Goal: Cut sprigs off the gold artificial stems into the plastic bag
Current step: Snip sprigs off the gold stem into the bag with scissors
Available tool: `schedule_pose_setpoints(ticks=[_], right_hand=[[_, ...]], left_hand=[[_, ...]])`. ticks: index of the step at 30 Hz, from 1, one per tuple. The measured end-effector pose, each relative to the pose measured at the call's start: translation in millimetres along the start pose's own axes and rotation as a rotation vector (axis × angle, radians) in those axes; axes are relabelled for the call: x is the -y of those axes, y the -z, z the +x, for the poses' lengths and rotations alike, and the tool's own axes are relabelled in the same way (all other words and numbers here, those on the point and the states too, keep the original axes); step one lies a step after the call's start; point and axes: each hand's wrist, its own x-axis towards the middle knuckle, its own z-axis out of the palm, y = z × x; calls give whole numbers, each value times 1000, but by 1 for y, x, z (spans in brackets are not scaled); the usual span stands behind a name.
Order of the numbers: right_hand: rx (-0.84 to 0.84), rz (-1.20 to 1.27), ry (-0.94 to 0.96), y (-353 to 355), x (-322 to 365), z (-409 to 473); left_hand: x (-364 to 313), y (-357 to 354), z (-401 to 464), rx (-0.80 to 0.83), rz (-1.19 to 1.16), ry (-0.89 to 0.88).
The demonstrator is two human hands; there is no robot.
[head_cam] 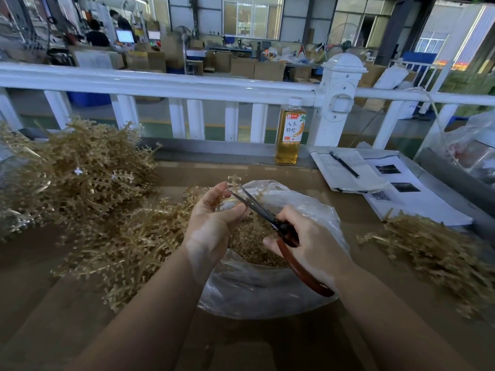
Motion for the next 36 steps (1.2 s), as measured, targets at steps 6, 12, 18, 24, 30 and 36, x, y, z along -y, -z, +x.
schedule_pose_setpoints(ticks=[6, 12, 18, 24, 30, 36], right_hand=[[-41, -112, 47, -1, 4, 0], [-72, -183, 72, 2, 7, 0], [-34, -237, 66, 1, 8, 1], [-24, -275, 83, 1, 7, 3], [-11, -282, 73, 0, 4, 2], [-22, -323, 71, -6, 2, -1]], left_hand=[[4, 1, 4, -29, -21, 4], [3, 2, 5, -23, -67, 15], [7, 2, 5, -24, -159, 63], [11, 0, 7, -59, -171, 58], [13, 0, 6, -55, -144, 55], [17, 4, 6, -56, -115, 58]])
